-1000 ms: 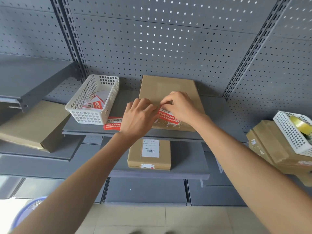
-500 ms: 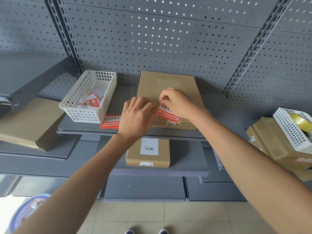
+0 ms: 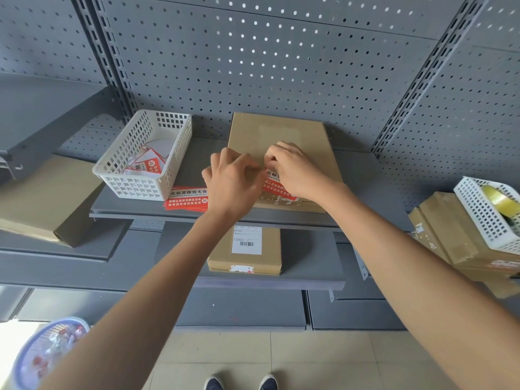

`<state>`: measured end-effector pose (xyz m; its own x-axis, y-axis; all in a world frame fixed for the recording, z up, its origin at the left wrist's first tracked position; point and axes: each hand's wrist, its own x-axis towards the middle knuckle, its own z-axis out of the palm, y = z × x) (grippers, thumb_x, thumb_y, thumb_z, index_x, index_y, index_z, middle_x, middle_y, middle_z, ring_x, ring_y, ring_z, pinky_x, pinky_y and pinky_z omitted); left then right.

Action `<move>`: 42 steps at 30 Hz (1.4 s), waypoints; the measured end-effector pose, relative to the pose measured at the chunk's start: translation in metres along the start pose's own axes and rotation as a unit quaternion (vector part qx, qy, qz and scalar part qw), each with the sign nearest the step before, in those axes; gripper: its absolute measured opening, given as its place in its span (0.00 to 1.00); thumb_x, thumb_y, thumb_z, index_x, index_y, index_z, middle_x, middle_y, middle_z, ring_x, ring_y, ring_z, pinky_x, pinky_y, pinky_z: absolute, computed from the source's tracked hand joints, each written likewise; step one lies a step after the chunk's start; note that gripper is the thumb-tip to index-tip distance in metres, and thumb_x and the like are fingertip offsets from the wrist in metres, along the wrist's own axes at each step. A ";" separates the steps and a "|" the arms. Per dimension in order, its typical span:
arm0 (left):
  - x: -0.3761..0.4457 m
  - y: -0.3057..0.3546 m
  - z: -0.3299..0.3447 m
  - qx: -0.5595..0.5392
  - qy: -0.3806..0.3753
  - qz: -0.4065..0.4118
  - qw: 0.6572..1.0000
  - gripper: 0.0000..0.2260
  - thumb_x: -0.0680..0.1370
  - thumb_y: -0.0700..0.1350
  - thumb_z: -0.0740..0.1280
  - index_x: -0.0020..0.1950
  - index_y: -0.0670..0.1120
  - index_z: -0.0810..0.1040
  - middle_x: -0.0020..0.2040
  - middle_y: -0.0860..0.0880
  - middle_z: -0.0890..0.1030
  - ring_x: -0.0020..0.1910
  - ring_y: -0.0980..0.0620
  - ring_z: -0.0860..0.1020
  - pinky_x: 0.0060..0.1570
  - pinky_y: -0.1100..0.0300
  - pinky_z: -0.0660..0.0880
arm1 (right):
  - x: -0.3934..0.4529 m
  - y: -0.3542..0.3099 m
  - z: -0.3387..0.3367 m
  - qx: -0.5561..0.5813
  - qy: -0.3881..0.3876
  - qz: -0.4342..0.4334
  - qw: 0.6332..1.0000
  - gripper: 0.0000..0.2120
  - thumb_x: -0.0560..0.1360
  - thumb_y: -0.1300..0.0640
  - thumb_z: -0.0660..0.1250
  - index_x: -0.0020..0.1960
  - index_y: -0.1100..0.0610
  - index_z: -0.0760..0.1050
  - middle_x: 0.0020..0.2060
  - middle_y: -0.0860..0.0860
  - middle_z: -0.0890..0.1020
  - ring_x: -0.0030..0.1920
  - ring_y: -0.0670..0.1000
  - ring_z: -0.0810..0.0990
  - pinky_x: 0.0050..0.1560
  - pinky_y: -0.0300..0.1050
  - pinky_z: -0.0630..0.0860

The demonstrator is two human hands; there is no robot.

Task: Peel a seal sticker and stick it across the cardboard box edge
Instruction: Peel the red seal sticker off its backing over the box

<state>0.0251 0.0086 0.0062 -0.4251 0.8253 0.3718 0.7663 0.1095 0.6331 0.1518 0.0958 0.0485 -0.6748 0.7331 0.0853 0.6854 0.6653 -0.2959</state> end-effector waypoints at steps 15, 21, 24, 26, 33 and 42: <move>0.004 0.021 0.000 -0.026 -0.029 -0.058 0.998 0.05 0.79 0.50 0.68 0.48 0.54 0.84 0.62 0.51 0.76 0.67 0.42 0.63 0.64 0.44 0.60 | -0.013 0.013 -0.003 0.184 0.057 0.031 0.981 0.04 0.81 0.57 0.66 0.52 0.53 0.81 0.44 0.41 0.78 0.44 0.39 0.77 0.40 0.31 0.69; 0.004 0.019 0.000 -0.030 -0.029 -0.055 0.998 0.06 0.79 0.52 0.69 0.47 0.54 0.84 0.62 0.51 0.76 0.68 0.43 0.63 0.63 0.44 0.60 | -0.015 0.023 0.001 0.176 0.055 0.022 0.983 0.03 0.78 0.58 0.71 0.47 0.53 0.83 0.47 0.49 0.78 0.41 0.44 0.76 0.42 0.35 0.69; 0.003 0.018 0.001 -0.033 -0.028 -0.053 0.998 0.06 0.79 0.54 0.69 0.46 0.55 0.83 0.62 0.52 0.76 0.68 0.43 0.63 0.63 0.44 0.61 | -0.015 0.023 0.003 0.186 0.060 0.031 0.980 0.02 0.77 0.58 0.72 0.46 0.53 0.83 0.47 0.50 0.79 0.41 0.46 0.76 0.43 0.39 0.72; 0.002 0.017 0.001 -0.036 -0.028 -0.052 0.998 0.06 0.79 0.54 0.68 0.46 0.56 0.83 0.61 0.52 0.77 0.67 0.43 0.63 0.63 0.43 0.61 | -0.014 0.023 0.003 0.189 0.065 0.036 0.979 0.03 0.77 0.58 0.72 0.44 0.53 0.82 0.46 0.50 0.79 0.41 0.47 0.76 0.43 0.40 0.72; 0.002 0.019 0.001 -0.037 -0.035 -0.054 0.997 0.05 0.78 0.56 0.70 0.48 0.56 0.81 0.62 0.53 0.77 0.70 0.43 0.62 0.62 0.45 0.58 | -0.015 0.021 0.005 0.194 0.072 0.037 0.978 0.07 0.79 0.59 0.70 0.42 0.52 0.80 0.45 0.48 0.77 0.41 0.44 0.74 0.43 0.39 0.71; -0.001 0.018 0.003 -0.041 -0.036 -0.048 0.997 0.04 0.79 0.55 0.69 0.46 0.56 0.80 0.64 0.53 0.76 0.71 0.42 0.61 0.65 0.45 0.58 | -0.019 0.031 -0.001 0.283 0.115 0.043 0.951 0.10 0.74 0.61 0.74 0.53 0.54 0.80 0.45 0.43 0.81 0.43 0.42 0.78 0.47 0.33 0.73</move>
<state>0.0413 0.0114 0.0152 -0.4559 0.8515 0.2590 0.6809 0.1463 0.7176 0.1859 0.1022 0.0384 -0.4997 0.8367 0.2241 0.4347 0.4661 -0.7706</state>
